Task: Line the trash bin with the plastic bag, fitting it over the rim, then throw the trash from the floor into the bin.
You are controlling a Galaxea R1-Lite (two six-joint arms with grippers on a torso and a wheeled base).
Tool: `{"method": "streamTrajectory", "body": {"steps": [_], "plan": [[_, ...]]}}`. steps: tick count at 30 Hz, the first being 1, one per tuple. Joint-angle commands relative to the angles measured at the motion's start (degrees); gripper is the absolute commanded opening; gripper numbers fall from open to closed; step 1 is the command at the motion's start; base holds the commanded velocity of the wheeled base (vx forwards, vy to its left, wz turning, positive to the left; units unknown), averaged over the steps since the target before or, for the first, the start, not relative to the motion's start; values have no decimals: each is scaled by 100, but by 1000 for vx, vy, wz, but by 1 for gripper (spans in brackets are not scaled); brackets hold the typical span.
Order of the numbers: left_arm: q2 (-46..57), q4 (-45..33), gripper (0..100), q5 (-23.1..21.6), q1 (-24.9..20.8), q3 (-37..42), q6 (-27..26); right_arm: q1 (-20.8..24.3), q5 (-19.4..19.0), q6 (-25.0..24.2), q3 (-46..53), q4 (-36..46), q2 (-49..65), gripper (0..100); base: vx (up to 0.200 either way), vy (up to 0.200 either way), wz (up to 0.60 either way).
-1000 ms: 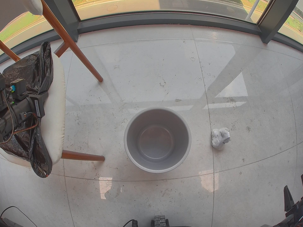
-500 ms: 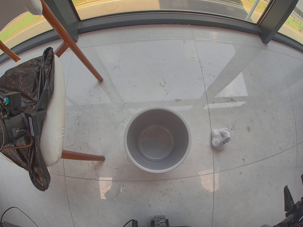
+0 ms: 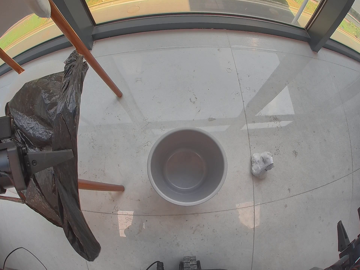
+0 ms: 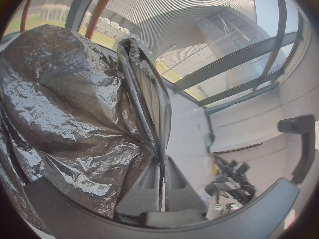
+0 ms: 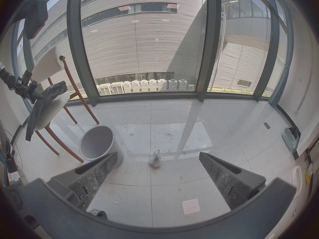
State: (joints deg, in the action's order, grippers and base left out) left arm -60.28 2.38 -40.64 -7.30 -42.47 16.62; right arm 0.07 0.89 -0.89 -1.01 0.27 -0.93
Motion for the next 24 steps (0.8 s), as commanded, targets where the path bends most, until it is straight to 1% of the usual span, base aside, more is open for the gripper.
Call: {"method": "streamTrajectory", "body": {"steps": [1,2,5,7,9,13,15,16,18,19,20,21,23,24], "plan": [[148,-18,0,-734,-70,-51,501,1,-1,1,101,8,75,100,0,0,0],[157,-9,0,-1086,-96,-86,694,1,-1,-8,101,0,75,100,0,0,0],[140,61,0,-1552,-245,-165,993,1,8,-8,101,0,84,100,0,0,0],[104,202,0,-1824,-553,-191,1221,1,8,-8,101,0,84,100,0,0,0],[96,360,0,-1903,-834,-218,1362,1,-1,-8,101,0,84,100,0,0,0],[-186,817,0,-1903,-1590,-306,1705,1,8,-16,101,0,84,100,0,0,0],[-300,1072,0,-1903,-1863,-385,1933,1,8,-16,101,0,84,100,0,0,0],[-317,1098,0,-1903,-1880,-393,1951,1,8,-16,101,0,84,100,0,0,0],[-616,1529,0,-1903,-2249,-596,2408,1,8,-34,101,0,84,100,0,0,0],[-722,1696,0,-1895,-2346,-657,2548,1,8,-43,101,0,84,100,0,0,0],[-722,1696,0,-1895,-2346,-657,2548,1,8,-43,101,0,84,100,0,0,0],[-933,2065,0,-1895,-2469,-763,2847,1,8,-43,101,0,75,100,0,0,0],[-1144,2390,0,-1895,-2487,-824,3032,-7,8,-43,101,0,75,100,0,0,0],[-1372,2715,0,-1895,-2495,-859,3199,-7,8,-43,101,0,66,100,0,0,0]]}}
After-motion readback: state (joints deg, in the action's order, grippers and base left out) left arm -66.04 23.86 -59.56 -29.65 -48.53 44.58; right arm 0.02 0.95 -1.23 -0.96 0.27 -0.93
